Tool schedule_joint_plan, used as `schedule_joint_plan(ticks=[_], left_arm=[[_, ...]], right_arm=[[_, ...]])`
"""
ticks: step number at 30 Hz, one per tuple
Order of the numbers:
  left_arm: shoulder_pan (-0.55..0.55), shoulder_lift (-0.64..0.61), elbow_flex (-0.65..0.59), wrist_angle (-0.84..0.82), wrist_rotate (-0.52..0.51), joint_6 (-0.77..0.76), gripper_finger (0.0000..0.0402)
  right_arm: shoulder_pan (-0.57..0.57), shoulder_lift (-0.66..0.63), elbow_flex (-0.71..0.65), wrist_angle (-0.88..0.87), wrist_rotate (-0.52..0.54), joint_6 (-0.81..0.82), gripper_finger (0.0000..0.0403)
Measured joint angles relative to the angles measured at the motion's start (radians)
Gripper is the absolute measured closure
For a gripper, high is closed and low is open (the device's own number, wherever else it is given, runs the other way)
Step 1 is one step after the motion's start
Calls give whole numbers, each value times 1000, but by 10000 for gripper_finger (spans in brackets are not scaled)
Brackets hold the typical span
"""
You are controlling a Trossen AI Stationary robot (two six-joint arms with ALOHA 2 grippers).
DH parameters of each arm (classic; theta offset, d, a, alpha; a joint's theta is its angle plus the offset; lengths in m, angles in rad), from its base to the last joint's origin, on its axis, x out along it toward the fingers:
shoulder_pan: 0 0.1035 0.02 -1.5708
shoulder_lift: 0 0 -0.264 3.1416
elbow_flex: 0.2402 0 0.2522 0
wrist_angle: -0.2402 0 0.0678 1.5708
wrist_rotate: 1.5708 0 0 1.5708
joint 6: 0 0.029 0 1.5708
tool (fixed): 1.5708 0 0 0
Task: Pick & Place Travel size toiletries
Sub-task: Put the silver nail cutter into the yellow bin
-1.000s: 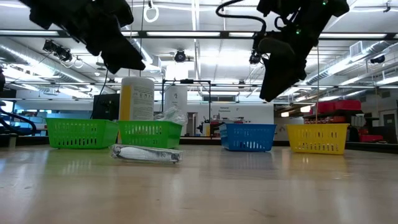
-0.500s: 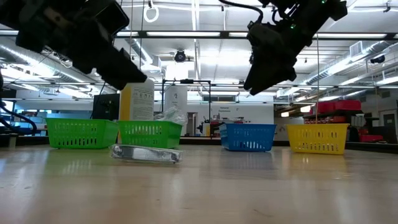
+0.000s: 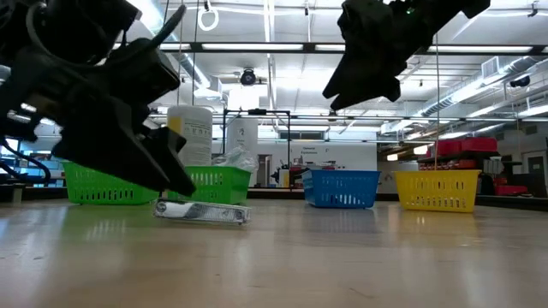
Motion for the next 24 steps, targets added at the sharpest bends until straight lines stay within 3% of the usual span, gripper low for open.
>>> schedule_joint_plan(ticks=[3,11,15,22,24], left_arm=[[-14,49,31,0,-50,5,178],[-14,112,80,-40,-47,-28,196],[-14,112,87,-64,-50,-25,231],[-11,111,87,-81,-73,-28,325],[-11,110,87,-82,-74,-29,334]], right_arm=[[24,0,0,22,0,-20,224],[60,0,0,62,0,-28,224],[62,0,0,63,7,-28,224],[62,0,0,64,17,-51,224],[62,0,0,64,16,-52,224]])
